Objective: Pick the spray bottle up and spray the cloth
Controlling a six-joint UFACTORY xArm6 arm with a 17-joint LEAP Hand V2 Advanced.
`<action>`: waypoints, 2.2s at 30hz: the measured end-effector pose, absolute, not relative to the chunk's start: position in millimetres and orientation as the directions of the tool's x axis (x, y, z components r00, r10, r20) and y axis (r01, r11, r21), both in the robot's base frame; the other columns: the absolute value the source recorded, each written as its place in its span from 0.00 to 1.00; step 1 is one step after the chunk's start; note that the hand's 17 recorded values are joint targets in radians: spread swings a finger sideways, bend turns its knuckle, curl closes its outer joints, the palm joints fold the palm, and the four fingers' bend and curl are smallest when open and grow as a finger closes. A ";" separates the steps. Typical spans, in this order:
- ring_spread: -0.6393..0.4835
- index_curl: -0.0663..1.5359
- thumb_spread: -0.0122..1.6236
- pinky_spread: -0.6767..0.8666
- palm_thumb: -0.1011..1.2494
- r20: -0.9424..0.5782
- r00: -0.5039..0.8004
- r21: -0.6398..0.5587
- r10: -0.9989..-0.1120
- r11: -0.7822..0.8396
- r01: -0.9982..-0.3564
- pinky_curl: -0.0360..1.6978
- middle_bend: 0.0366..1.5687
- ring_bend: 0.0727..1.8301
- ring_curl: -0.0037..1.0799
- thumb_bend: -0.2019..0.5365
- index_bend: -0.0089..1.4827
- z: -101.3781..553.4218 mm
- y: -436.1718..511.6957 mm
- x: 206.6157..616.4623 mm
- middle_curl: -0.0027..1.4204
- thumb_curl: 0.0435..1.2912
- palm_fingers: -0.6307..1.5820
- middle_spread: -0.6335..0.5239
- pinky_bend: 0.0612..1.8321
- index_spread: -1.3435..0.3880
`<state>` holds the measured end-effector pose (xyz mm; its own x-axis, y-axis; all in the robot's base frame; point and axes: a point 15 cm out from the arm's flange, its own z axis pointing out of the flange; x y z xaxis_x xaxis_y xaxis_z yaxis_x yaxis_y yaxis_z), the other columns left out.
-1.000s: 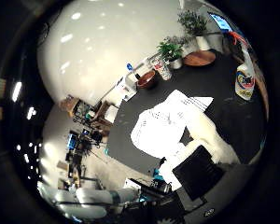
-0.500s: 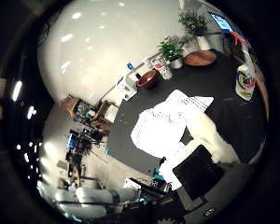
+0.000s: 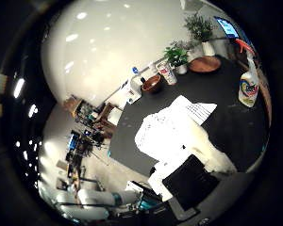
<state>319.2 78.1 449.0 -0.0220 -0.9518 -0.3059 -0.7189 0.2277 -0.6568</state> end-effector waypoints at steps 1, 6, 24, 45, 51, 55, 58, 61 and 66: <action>0.90 0.25 0.66 0.88 0.64 -0.302 -0.025 -0.665 -0.953 0.229 -0.711 0.16 0.10 0.09 0.24 0.24 0.12 455.8 73.9 318.9 0.20 0.42 0.37 0.77 0.38 0.73; 0.88 0.25 0.66 0.88 0.58 -0.254 -0.059 -0.691 -0.966 0.223 -0.688 0.16 0.10 0.11 0.25 0.24 0.13 477.8 44.0 319.8 0.20 0.41 0.39 0.77 0.40 0.70; 0.87 0.24 0.66 0.89 0.53 -0.212 -0.248 -0.709 -0.945 0.323 -0.627 0.15 0.10 0.16 0.23 0.24 0.12 494.4 -120.0 309.4 0.21 0.39 0.39 0.75 0.47 0.68; 0.90 0.23 0.70 0.88 0.42 -0.484 -0.259 -0.638 -0.836 0.540 -0.549 0.14 0.10 0.17 0.22 0.24 0.12 405.1 -221.0 335.5 0.22 0.34 0.36 0.79 0.54 0.76; 0.91 0.22 0.70 0.88 0.40 -0.553 -0.257 -0.605 -0.793 0.594 -0.530 0.14 0.10 0.17 0.22 0.24 0.12 379.6 -242.0 345.7 0.22 0.33 0.35 0.79 0.55 0.77; 0.91 0.23 0.70 0.87 0.39 -0.597 -0.235 -0.574 -0.767 0.614 -0.542 0.13 0.10 0.17 0.22 0.24 0.12 358.7 -246.4 362.6 0.22 0.32 0.35 0.78 0.55 0.77; 0.91 0.23 0.70 0.86 0.38 -0.628 -0.223 -0.542 -0.746 0.624 -0.562 0.13 0.11 0.17 0.22 0.24 0.12 345.3 -247.3 380.3 0.23 0.31 0.35 0.79 0.55 0.77; 0.91 0.23 0.70 0.86 0.37 -0.662 -0.219 -0.505 -0.717 0.642 -0.577 0.12 0.10 0.17 0.22 0.24 0.12 329.4 -246.5 394.9 0.23 0.31 0.35 0.79 0.54 0.77; 0.90 0.23 0.70 0.85 0.37 -0.692 -0.195 -0.474 -0.695 0.641 -0.604 0.12 0.11 0.17 0.22 0.24 0.12 314.4 -246.0 420.9 0.23 0.31 0.34 0.79 0.54 0.77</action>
<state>420.9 -246.0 314.4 -0.1950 -0.6949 -0.6922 -0.6037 0.6412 -0.4737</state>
